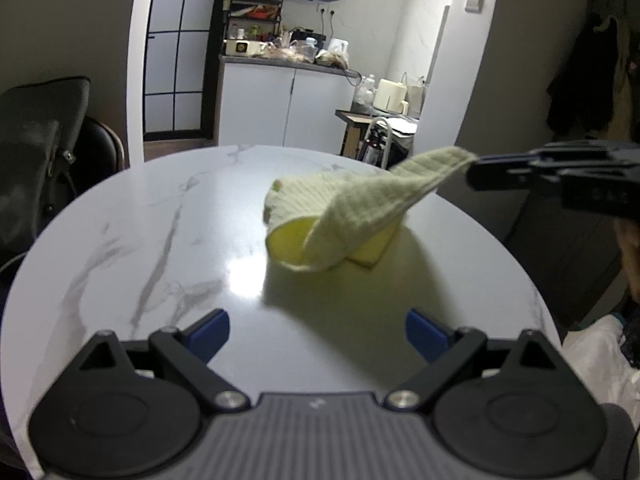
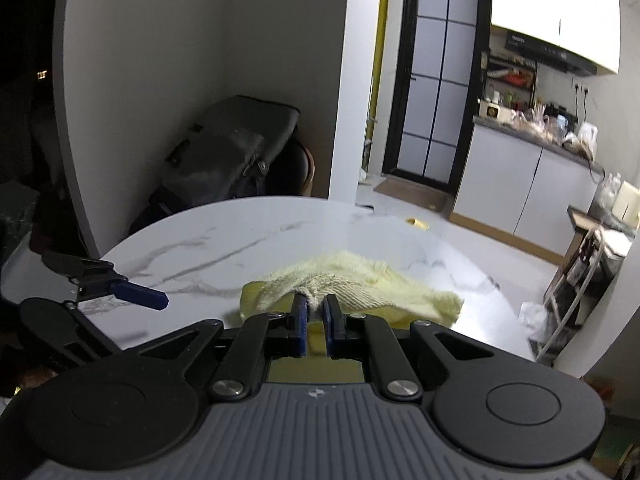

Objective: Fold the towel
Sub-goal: 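Close the left gripper on another towel edge while the right gripper holds its edge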

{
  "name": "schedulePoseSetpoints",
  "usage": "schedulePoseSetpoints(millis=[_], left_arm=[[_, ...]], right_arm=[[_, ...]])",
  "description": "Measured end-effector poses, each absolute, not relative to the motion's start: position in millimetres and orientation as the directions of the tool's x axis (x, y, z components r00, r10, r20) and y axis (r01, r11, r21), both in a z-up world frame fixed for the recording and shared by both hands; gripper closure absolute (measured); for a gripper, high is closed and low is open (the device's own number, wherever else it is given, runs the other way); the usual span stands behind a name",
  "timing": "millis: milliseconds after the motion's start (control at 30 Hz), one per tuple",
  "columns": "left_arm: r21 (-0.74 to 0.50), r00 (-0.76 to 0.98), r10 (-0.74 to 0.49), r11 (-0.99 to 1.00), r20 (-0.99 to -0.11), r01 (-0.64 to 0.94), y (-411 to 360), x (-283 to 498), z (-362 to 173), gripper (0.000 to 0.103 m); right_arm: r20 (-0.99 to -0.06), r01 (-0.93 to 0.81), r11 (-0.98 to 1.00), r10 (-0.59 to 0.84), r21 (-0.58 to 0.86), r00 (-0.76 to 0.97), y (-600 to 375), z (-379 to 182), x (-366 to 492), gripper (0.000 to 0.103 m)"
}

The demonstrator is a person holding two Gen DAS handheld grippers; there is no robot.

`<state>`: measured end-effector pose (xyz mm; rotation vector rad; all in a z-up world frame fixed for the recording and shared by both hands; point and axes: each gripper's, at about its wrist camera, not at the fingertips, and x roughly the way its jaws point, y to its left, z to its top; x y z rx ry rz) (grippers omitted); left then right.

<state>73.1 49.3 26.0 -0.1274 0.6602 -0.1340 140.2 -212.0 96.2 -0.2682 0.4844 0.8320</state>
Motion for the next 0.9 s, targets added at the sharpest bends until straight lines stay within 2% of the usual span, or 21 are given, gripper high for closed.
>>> schedulePoseSetpoints(millis=[133,333,700,900], left_arm=[[-0.149,0.791,-0.154,0.986,-0.592,0.079,51,72,32,0.006],[-0.14,0.817,-0.146,0.987,-0.559,0.081,57,72,51,0.006],[-0.137,0.813,-0.213,0.977,-0.543,0.164,19,109,63,0.006],[-0.153,0.785,-0.254,0.967,-0.565,0.203,3,149,47,0.018]], right_arm=[[-0.505,-0.763,0.643,0.638,-0.066,0.581,-218,106,132,0.093],[-0.545,-0.774,0.628,0.622,-0.083,0.563,-230,98,117,0.093],[-0.581,-0.755,0.656,0.613,-0.004,0.535,-246,59,104,0.093],[-0.582,-0.746,0.666,0.615,0.024,0.531,-246,45,103,0.093]])
